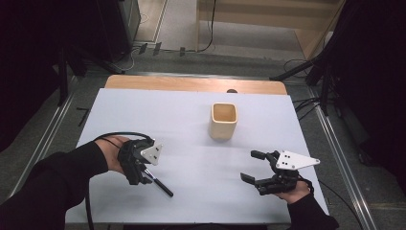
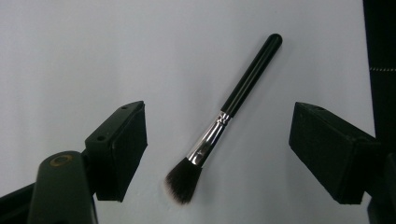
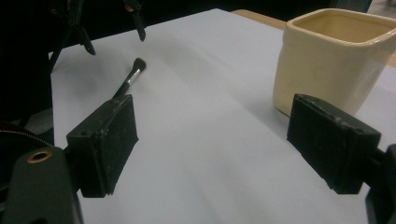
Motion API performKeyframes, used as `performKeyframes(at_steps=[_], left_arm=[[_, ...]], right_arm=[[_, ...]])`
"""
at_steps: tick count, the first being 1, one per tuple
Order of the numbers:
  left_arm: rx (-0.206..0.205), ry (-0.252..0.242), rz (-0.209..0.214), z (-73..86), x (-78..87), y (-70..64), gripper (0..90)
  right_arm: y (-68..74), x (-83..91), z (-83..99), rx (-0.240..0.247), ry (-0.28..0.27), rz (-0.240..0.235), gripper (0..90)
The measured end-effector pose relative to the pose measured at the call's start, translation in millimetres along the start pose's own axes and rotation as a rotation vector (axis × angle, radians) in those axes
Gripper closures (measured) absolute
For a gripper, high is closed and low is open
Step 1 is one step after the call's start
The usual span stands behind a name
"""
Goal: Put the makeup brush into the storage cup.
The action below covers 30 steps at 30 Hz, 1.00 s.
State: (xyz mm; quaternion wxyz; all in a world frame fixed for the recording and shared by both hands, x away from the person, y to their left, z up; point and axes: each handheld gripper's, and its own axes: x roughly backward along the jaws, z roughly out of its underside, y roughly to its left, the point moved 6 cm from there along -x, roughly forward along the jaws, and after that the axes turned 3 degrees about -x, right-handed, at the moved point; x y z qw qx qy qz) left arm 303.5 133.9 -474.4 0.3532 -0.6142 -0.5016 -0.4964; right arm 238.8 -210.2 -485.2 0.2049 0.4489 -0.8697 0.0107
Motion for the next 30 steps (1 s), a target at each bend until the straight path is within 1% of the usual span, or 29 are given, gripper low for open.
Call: performKeyframes(at_steps=[3,5,6,8,9,11,12,13,14,18,19,23,28,30], left_arm=[[0.005,0.012,-0.004,0.1,-1.2,1.1,18.9],[-0.001,0.016,-0.003,0.3,-1.5,1.2,18.7],[-0.016,0.026,-0.013,1.1,-2.2,0.8,19.0],[-0.016,0.027,-0.013,1.7,-3.8,-0.9,19.6],[-0.029,0.034,-0.014,2.1,-4.0,-0.7,19.8],[-0.027,0.038,-0.016,2.5,-4.8,-1.5,20.4],[-0.04,0.046,-0.014,2.8,-6.2,-1.3,20.5],[-0.034,0.045,-0.01,3.0,-7.2,-2.3,20.4],[-0.041,0.047,-0.012,3.2,-7.7,-1.8,20.6],[-0.046,0.051,-0.009,3.8,-11.2,-0.2,21.2],[-0.039,0.052,-0.003,4.2,-12.6,-0.9,21.2],[-0.055,0.067,0.006,5.1,-15.5,-2.0,21.6],[-0.068,0.065,0.015,6.1,-19.4,-3.0,22.4],[-0.08,0.068,0.021,7.0,-21.9,-2.6,22.6]], right_arm=[[-0.1,0.2,-0.1,-0.001,-0.002,0.001,16.5],[-0.1,0.4,0.0,-0.001,-0.001,0.002,16.5],[0.0,0.6,-0.1,-0.001,-0.003,0.002,16.5],[-0.1,0.6,-0.2,-0.002,-0.003,0.003,16.5],[-0.1,0.5,-0.2,-0.002,-0.003,0.002,16.5],[-0.2,0.4,0.0,-0.004,0.001,0.004,16.5],[-0.2,0.3,0.1,-0.002,0.001,0.003,16.5],[-0.1,0.3,0.1,-0.002,0.001,0.003,16.5],[-0.1,0.3,0.2,-0.001,0.002,0.003,16.5],[-0.1,-0.1,0.4,-0.001,0.004,0.003,16.5],[-0.1,-0.1,0.5,-0.001,0.005,0.003,16.5],[-0.3,0.2,0.4,-0.001,0.003,0.004,16.5],[-0.3,0.2,0.4,-0.002,0.003,0.004,16.5],[-0.3,0.2,0.4,-0.001,0.003,0.004,16.5]])
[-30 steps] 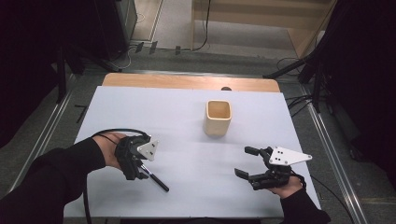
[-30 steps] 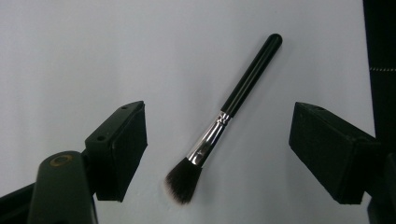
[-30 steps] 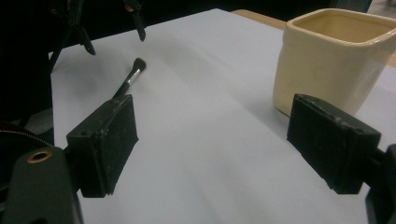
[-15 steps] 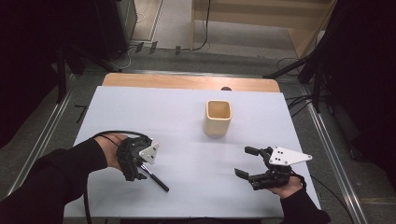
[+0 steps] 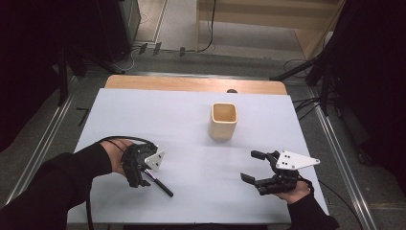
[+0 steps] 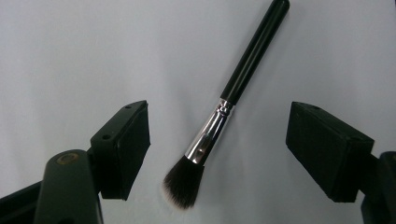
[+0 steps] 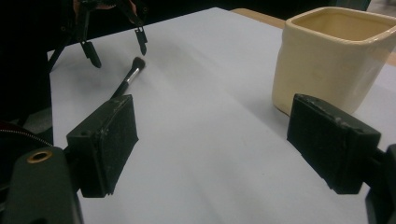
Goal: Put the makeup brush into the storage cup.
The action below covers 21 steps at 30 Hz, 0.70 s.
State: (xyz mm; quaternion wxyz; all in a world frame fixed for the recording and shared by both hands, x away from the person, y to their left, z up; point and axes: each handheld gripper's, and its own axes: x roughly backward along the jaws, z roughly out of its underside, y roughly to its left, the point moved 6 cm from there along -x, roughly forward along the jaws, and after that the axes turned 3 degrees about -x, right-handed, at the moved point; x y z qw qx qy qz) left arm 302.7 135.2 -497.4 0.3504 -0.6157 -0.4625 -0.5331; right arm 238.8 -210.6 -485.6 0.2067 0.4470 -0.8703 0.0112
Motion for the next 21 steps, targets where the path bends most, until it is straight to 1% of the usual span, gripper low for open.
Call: performKeyframes(at_steps=[7,8,10,11,13,14,15,18,20,21], left_arm=[[-0.027,-0.009,0.013,-0.1,-3.5,1.2,23.3],[-0.027,-0.011,0.01,0.2,-4.3,1.5,23.4],[-0.037,-0.003,0.005,1.0,-5.9,3.4,23.7],[-0.029,0.001,0.01,1.6,-6.9,2.8,23.8],[-0.044,0.015,0.006,2.3,-8.7,2.9,24.0],[-0.044,0.015,0.006,2.3,-8.7,2.9,24.7],[-0.051,0.02,0.013,2.7,-9.8,2.6,24.7],[-0.055,0.021,0.02,3.0,-12.6,2.7,25.2],[-0.069,0.03,0.022,3.5,-14.1,4.1,25.4],[-0.069,0.03,0.022,3.5,-14.1,4.1,25.5]], right_arm=[[0.0,-0.1,-0.1,-0.001,-0.001,-0.003,16.5],[0.1,-0.1,-0.1,-0.001,-0.001,-0.003,16.5],[0.2,0.0,-0.1,-0.001,-0.001,-0.002,16.5],[0.2,0.1,0.0,-0.001,0.0,-0.002,16.5],[0.1,0.1,0.0,-0.002,0.0,-0.001,16.5],[0.1,0.1,0.0,-0.002,0.0,-0.001,16.5],[0.1,0.1,0.0,-0.002,0.0,-0.001,16.5],[0.1,-0.1,0.0,0.0,0.0,-0.002,16.6],[0.0,0.1,0.0,-0.003,0.0,-0.002,16.6],[0.0,0.1,0.0,-0.003,0.0,-0.002,16.6]])
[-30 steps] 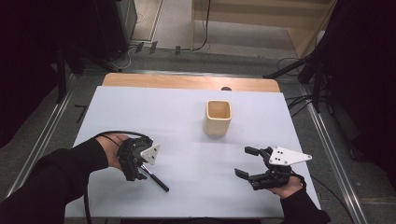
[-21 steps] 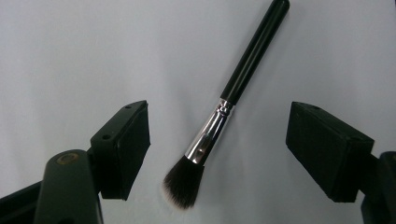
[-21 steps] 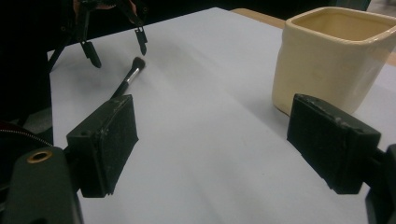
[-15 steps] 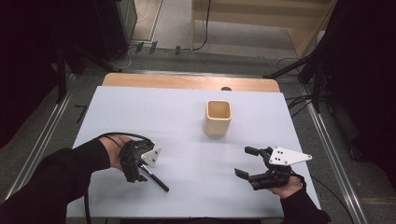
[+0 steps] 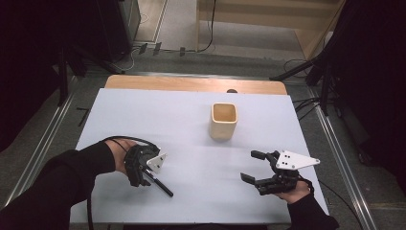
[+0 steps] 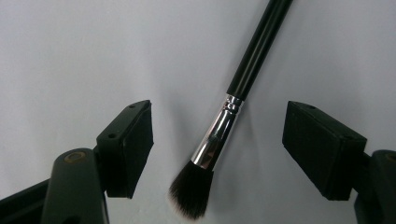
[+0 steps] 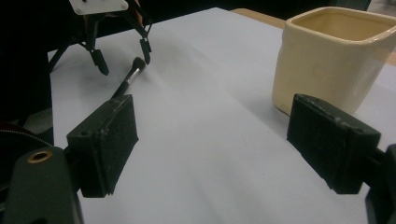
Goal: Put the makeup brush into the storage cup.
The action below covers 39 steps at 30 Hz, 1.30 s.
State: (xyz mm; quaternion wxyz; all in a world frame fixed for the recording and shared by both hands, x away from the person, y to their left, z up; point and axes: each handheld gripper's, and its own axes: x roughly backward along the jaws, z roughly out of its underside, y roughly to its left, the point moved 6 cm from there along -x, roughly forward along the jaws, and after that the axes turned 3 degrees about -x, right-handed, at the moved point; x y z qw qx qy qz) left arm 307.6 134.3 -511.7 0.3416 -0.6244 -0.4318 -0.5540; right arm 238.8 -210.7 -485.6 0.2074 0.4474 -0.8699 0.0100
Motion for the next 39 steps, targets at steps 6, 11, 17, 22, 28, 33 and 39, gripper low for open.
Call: performKeyframes(at_steps=[6,11,17,22,28,33,39], left_arm=[[-0.042,0.014,0.029,1.2,-5.5,0.6,26.1],[-0.072,0.028,0.026,2.7,-7.5,0.0,26.8],[-0.066,0.052,0.052,6.0,-10.0,-0.5,26.4],[-0.05,0.077,0.061,6.6,-13.1,1.1,24.7],[-0.068,0.083,0.071,8.0,-15.8,0.3,28.8],[-0.094,0.095,0.055,8.7,-20.1,0.7,34.3],[-0.095,0.088,0.063,8.9,-19.3,1.5,39.6]], right_arm=[[0.6,-0.2,0.0,0.002,0.0,-0.003,16.6],[0.4,-0.2,0.1,0.002,0.001,-0.004,16.6],[0.5,-0.2,0.1,0.002,0.001,-0.005,16.6],[0.5,-0.5,0.0,0.003,0.001,-0.004,16.7],[0.6,-0.2,-0.1,0.003,0.001,-0.005,16.7],[0.4,-0.3,0.0,0.002,0.001,-0.006,16.7],[0.6,-0.3,0.0,0.002,0.002,-0.006,16.7]])
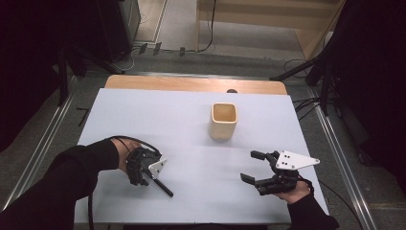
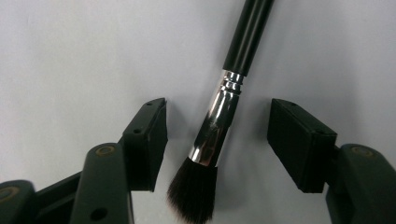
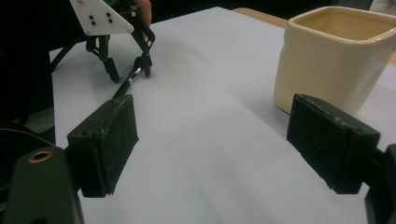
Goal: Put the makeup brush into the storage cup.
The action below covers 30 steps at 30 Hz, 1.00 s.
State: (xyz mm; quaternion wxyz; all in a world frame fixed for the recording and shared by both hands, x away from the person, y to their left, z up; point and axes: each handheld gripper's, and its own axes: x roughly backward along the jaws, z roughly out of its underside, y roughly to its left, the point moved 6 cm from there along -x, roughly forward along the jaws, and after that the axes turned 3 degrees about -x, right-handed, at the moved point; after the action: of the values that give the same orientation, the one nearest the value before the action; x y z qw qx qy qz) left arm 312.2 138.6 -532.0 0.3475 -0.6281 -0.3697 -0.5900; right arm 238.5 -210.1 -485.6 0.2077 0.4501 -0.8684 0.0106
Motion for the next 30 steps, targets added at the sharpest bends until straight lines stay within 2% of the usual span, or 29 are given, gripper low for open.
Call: performKeyframes(at_steps=[4,8,10,16,19,25,30], left_arm=[[0.019,0.008,0.002,-0.4,1.2,4.2,46.4],[0.014,0.002,-0.005,-0.3,1.2,3.5,49.5],[0.001,0.004,-0.006,-0.3,2.0,2.3,54.1],[0.004,-0.001,-0.001,-1.2,2.6,-0.3,66.2],[0.005,0.001,-0.005,-1.3,2.8,-0.6,67.4],[0.015,0.0,0.009,-2.2,2.8,-1.2,76.6],[0.024,-0.006,-0.003,-2.6,2.7,-2.5,77.5]], right_arm=[[0.2,-0.2,0.1,-0.001,0.002,0.0,16.8],[0.2,-0.4,0.2,0.003,0.003,0.0,16.9],[0.1,-0.4,0.2,0.002,0.003,0.0,16.9],[0.5,-0.6,0.4,0.004,0.005,-0.001,17.2],[0.5,-0.5,0.3,0.003,0.005,-0.001,17.3],[0.6,-0.7,0.3,0.003,0.005,-0.001,17.5],[-0.1,-0.4,0.6,0.003,0.006,0.001,17.6]])
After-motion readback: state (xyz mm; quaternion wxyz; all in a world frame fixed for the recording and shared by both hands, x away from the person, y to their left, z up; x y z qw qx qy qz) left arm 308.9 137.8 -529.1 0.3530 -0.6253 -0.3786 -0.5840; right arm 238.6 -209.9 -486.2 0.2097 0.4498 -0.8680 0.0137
